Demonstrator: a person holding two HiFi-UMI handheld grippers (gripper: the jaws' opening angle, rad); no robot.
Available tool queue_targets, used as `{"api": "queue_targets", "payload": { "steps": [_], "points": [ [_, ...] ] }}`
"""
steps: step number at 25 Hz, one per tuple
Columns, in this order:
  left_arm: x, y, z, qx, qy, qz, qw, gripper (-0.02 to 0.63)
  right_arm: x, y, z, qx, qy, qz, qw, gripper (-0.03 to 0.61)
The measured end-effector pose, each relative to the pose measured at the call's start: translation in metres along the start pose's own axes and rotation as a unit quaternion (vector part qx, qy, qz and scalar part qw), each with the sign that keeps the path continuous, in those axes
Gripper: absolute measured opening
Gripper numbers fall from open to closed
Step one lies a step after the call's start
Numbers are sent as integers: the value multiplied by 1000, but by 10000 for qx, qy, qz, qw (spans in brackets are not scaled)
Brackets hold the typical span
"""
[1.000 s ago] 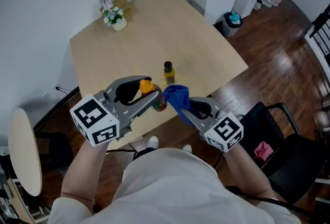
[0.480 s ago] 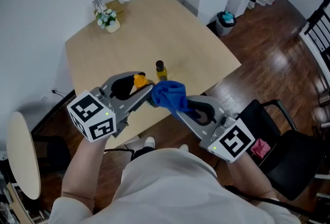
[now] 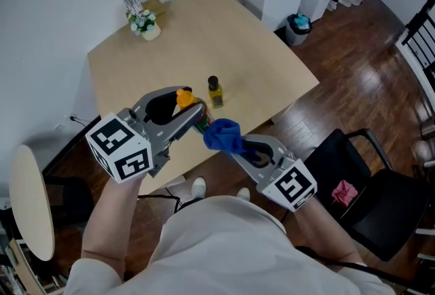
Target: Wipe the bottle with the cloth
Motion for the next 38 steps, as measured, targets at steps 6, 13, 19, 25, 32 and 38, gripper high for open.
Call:
{"api": "queue_targets", "payload": {
  "steps": [6, 13, 19, 25, 32, 38],
  "points": [
    [-3, 2, 3, -53, -6, 6, 10000, 160, 6, 20, 7, 79, 22, 240, 9997, 80],
    [-10, 5, 14, 13, -53, 36, 10000, 160, 9, -26, 31, -407, -69, 116, 9991, 80],
    [-17, 6, 19, 28, 47, -23, 10000, 160, 36, -59, 36, -542, 107, -17, 9985, 80],
    [-32, 3, 34, -29, 56, -125, 9999, 160, 69, -33, 43, -399, 134, 317, 9986, 80],
    [-47, 2, 51, 3, 123, -159, 9998, 160, 99, -4, 57, -101, 97, 629, 9979, 80],
    [-57, 5, 64, 51, 262, -138, 9995, 160, 126, -69, 69, -253, 152, 43, 9996, 81]
  ]
}}
Point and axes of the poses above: the fingertips, and each gripper's own axes: x forward along the fingers, z to its left, y out of its underside, the point moved 2 cm from there along -x, backward along the fingers, and after that the axes turned 4 degrees about -y, right-handed, at the moved point
